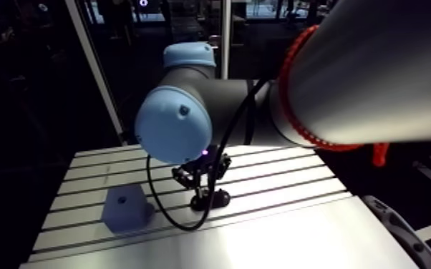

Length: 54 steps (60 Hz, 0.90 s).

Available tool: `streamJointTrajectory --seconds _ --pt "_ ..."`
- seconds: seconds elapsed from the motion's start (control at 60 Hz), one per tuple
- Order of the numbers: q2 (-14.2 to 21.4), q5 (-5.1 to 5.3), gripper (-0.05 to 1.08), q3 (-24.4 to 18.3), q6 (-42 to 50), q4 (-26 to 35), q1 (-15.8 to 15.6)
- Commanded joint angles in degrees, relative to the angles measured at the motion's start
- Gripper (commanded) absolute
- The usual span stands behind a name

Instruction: Pick up the M10 bolt and insert it into the hex recess until seated.

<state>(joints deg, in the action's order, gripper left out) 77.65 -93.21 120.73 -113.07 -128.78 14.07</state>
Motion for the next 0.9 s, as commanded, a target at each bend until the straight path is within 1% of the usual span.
streamJointTrajectory --seconds 0.017,0.133,0.167,0.183,0.283,0.7,0.9 --pt "0.0 0.0 0.68 0.0 0.0 0.0 0.0" --pt "0.1 0.0 0.69 0.0 0.0 0.0 0.0" --pt "0.1 0.0 0.7 0.0 0.0 0.1 0.0" --pt "0.0 0.0 0.72 0.0 0.0 0.1 0.0" --pt "0.0 0.0 0.74 0.0 0.0 0.1 0.0" --pt "0.2 0.0 0.79 -0.2 0.0 0.2 0.1" --pt "1.2 0.43 0.81 -1.2 -0.1 0.7 0.1"
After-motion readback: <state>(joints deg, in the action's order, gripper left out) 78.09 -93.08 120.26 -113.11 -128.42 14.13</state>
